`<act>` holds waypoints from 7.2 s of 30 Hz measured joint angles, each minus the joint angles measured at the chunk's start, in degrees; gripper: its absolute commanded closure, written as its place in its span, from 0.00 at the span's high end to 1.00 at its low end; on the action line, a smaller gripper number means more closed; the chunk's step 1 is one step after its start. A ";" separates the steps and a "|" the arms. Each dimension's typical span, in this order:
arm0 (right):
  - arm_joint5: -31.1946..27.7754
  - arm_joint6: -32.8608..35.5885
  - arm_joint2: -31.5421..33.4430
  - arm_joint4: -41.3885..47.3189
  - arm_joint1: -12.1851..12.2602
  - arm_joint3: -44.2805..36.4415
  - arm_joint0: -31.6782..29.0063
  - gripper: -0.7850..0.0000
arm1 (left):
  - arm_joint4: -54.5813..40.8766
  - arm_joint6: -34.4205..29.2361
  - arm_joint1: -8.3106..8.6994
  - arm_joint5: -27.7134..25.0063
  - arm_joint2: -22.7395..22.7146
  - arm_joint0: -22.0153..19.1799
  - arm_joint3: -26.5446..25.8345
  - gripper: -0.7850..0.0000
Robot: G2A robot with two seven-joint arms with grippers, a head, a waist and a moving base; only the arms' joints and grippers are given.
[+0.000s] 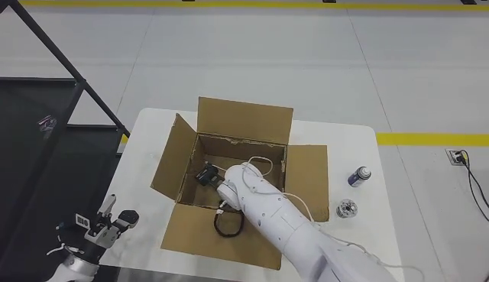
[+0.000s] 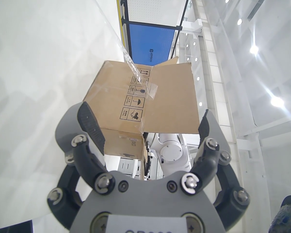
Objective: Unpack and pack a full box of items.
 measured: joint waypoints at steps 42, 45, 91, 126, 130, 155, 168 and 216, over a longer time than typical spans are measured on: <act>6.55 3.61 5.68 -10.32 5.34 -18.82 -2.01 0.00 | 1.61 2.40 -0.09 -0.06 1.53 0.05 -3.67 1.00; 9.77 8.27 7.94 -15.32 8.47 -29.50 -6.57 0.00 | 2.27 3.00 -0.18 -0.16 2.29 0.42 -4.98 1.00; 11.69 -5.30 74.99 -23.01 25.07 -101.51 -76.01 0.00 | 3.83 12.22 -1.23 -4.88 2.24 6.21 -13.45 1.00; 2.17 -7.10 80.71 -16.35 29.39 -69.48 -59.98 0.23 | 1.56 11.59 -1.48 -4.96 2.75 7.63 -14.74 1.00; 2.82 -7.02 80.54 -16.48 29.73 -68.91 -59.87 0.31 | 1.56 11.59 -1.48 -4.96 2.75 7.63 -14.74 1.00; -2.33 -24.69 79.55 2.87 29.23 -99.46 -78.80 1.00 | 1.56 11.59 -1.48 -4.96 2.75 7.63 -14.74 1.00; -2.94 -20.93 74.00 3.54 29.44 -98.77 -76.34 1.00 | 5.83 12.87 -1.59 -6.24 3.57 7.38 -17.50 1.00; 9.15 -10.71 79.09 -6.01 33.66 -104.93 -76.88 1.00 | 7.42 10.86 -1.86 -8.29 6.75 7.93 -18.01 1.00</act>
